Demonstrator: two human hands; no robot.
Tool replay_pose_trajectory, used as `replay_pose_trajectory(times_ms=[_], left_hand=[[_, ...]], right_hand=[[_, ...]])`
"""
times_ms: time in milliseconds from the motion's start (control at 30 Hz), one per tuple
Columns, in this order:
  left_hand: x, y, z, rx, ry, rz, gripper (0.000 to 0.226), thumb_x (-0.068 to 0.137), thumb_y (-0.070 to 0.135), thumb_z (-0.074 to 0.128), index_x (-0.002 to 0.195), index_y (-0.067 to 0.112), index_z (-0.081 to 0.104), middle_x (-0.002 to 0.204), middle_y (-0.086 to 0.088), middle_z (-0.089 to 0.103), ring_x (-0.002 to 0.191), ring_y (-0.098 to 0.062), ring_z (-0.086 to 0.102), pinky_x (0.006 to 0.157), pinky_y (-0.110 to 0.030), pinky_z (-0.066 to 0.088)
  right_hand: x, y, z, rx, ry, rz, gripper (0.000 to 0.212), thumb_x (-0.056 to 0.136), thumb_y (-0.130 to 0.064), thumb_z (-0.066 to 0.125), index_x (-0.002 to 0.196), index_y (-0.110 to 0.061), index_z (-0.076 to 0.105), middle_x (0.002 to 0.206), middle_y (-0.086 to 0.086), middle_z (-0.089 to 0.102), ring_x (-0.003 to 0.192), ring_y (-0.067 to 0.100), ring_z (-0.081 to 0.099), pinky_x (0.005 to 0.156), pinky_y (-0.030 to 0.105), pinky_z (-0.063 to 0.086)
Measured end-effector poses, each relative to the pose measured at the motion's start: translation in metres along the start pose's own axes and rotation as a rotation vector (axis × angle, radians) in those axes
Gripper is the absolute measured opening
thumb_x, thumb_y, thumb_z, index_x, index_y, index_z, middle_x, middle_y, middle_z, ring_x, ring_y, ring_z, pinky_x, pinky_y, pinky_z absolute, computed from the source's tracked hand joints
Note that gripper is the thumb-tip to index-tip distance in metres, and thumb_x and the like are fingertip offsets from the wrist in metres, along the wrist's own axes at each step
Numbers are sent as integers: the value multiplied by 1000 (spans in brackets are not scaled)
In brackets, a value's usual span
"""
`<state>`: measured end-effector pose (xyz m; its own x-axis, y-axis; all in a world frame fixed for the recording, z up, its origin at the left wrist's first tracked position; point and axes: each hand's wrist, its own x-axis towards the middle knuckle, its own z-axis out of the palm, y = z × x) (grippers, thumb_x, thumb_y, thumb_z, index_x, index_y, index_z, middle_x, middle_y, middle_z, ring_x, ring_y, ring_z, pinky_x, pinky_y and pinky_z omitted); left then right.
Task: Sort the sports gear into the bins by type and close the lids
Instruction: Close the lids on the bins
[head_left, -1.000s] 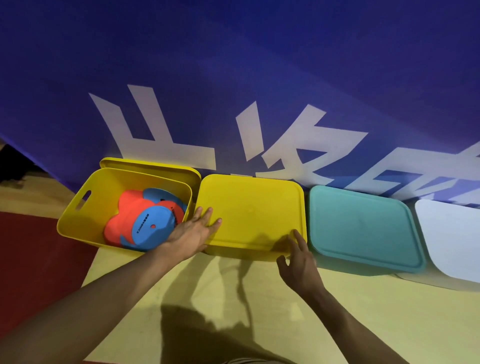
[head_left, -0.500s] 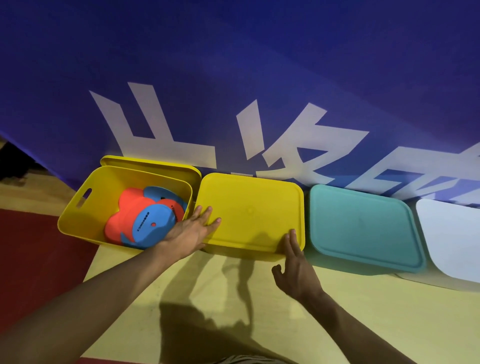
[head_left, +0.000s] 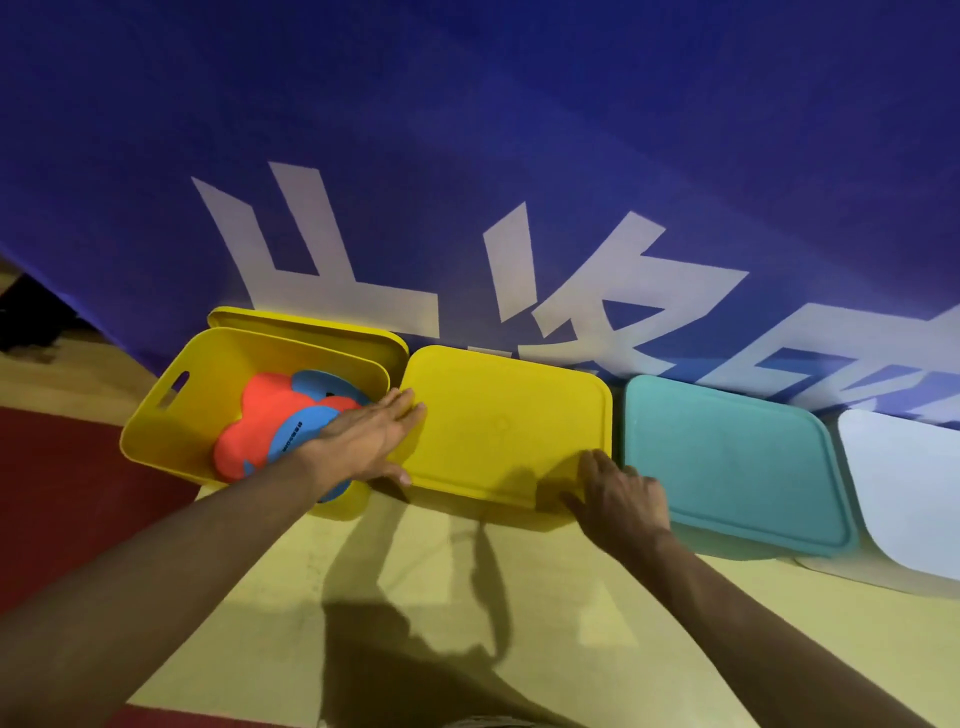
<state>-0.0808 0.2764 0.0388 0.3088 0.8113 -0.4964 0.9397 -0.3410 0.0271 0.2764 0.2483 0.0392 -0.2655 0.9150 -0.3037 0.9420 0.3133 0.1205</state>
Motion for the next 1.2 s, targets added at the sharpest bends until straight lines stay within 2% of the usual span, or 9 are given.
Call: replay_pose_trajectory(times_ms=[133, 200, 300, 533, 700, 867, 1033, 1133, 1200], left_hand=[[10, -9, -7, 28, -93, 32, 125, 76, 60, 78, 162, 14, 1, 168, -16, -16, 157, -29, -6, 126, -40, 7], [17, -11, -12, 42, -106, 40, 134, 71, 60, 82, 162, 14, -5, 167, -18, -19, 156, -31, -12, 126, -43, 4], [28, -11, -23, 73, -116, 33, 153, 59, 61, 89, 159, 21, -21, 163, -19, -30, 152, -36, -23, 127, -51, 4], [58, -9, -58, 129, -206, 12, 167, 53, 51, 96, 151, 23, -36, 155, -24, -40, 146, -40, -32, 126, -53, -2], [73, -14, -53, 121, -227, 52, 168, 51, 51, 96, 151, 21, -35, 153, -28, -41, 146, -42, -30, 126, -47, -3], [77, -26, -45, 84, -208, 77, 170, 45, 55, 97, 154, 27, -30, 156, -21, -41, 147, -38, -30, 127, -45, 4], [79, -32, -58, -38, -189, 72, 156, 61, 47, 94, 154, 28, -30, 162, -10, -34, 153, -28, -21, 126, -45, 17], [77, -37, -64, -4, -205, 80, 156, 62, 41, 95, 156, 18, -27, 165, -11, -28, 155, -26, -17, 126, -36, 5], [76, -33, -63, 94, -246, 109, 164, 54, 47, 97, 155, 17, -29, 160, -20, -35, 151, -33, -24, 124, -38, -3]], right_hand=[[29, -2, -15, -34, 33, -10, 87, 91, -71, 48, 151, -9, 34, 148, 17, 40, 130, 37, 43, 99, 49, 48], [45, 1, -20, 10, -55, -30, 111, 85, -77, 52, 160, -6, 10, 166, 23, 10, 149, 45, 20, 115, 53, 33], [69, 10, -26, 31, -207, -54, 141, 69, -85, 63, 159, -9, -15, 165, 22, -23, 154, 44, -7, 123, 53, 17], [100, 28, -31, -95, -396, -104, 160, 57, -73, 83, 155, -13, -28, 160, 26, -30, 150, 50, -14, 121, 57, 22], [107, 33, -19, -47, -389, -142, 163, 52, -68, 87, 156, -11, -26, 159, 29, -29, 149, 51, -15, 121, 57, 21], [112, 37, -11, -29, -384, -164, 163, 49, -74, 84, 157, -13, -22, 161, 29, -25, 149, 52, -13, 120, 58, 23], [112, 39, -19, -4, -406, -166, 162, 50, -72, 85, 157, -15, -23, 161, 26, -26, 149, 50, -15, 121, 57, 21], [110, 32, -18, -37, -431, -149, 164, 51, -71, 86, 156, -12, -26, 159, 28, -29, 147, 52, -17, 120, 59, 19], [113, 31, -21, -35, -460, -146, 164, 53, -66, 88, 154, -11, -28, 157, 28, -32, 146, 52, -20, 121, 58, 15]])
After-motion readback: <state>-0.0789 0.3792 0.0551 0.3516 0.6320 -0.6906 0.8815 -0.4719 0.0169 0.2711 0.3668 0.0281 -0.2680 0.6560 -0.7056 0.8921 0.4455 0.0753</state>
